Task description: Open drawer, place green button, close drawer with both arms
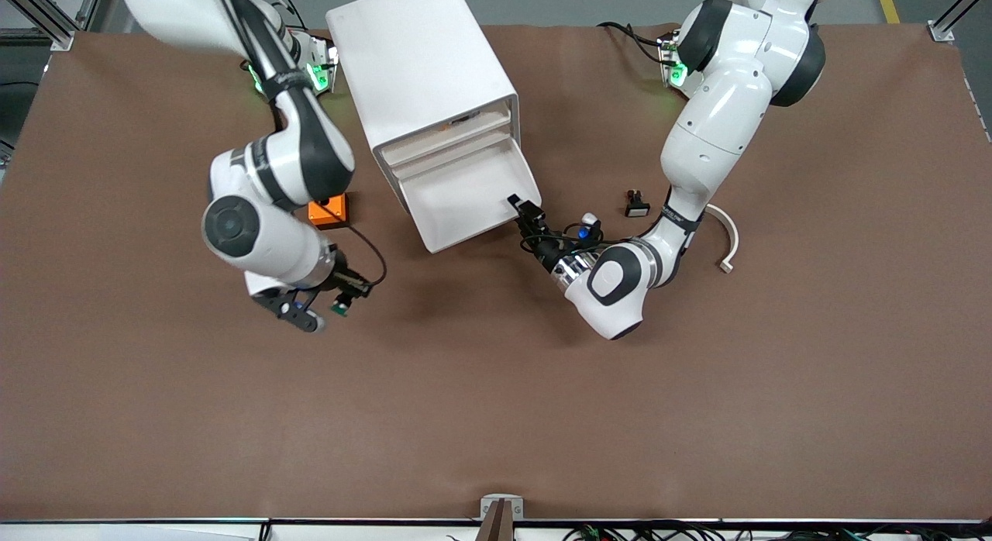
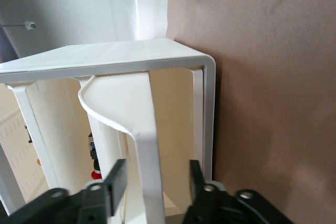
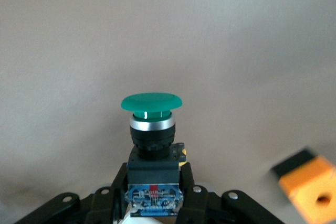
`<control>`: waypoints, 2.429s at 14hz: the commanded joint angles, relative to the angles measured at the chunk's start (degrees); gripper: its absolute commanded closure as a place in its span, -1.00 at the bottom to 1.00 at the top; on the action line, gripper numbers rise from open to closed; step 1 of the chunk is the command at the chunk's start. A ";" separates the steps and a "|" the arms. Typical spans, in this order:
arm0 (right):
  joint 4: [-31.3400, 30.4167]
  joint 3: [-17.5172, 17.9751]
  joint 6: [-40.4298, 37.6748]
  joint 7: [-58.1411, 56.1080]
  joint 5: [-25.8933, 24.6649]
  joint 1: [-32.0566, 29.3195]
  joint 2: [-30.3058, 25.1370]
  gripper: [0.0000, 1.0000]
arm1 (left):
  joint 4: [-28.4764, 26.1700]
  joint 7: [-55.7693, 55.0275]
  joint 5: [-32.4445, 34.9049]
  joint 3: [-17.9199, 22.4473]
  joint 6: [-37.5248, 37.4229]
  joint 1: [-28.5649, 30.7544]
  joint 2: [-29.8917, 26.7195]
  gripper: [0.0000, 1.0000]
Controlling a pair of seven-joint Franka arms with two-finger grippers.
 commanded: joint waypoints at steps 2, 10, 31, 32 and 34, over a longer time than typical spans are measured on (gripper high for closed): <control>-5.22 -0.60 1.99 15.12 1.19 7.92 -4.06 1.00 | 1.47 3.49 -0.91 -0.37 -0.18 1.88 -1.37 -1.00; -16.57 -0.69 19.23 43.00 0.84 23.39 -5.30 1.00 | 8.50 39.05 8.74 0.69 0.61 3.38 -4.09 -0.99; 4.51 -1.04 -3.07 10.73 -1.79 13.06 0.24 -1.00 | 7.27 62.31 58.06 -0.10 28.83 -2.41 -14.73 -1.00; 5.22 -1.04 -5.79 4.15 -2.49 10.69 -0.19 -1.00 | 7.19 62.13 59.20 -0.02 28.91 -3.64 -14.64 -1.00; 6.01 -1.13 -11.50 -8.16 -5.73 6.03 -2.21 -1.00 | 6.49 61.70 59.82 -0.02 28.91 -4.61 -14.29 -1.00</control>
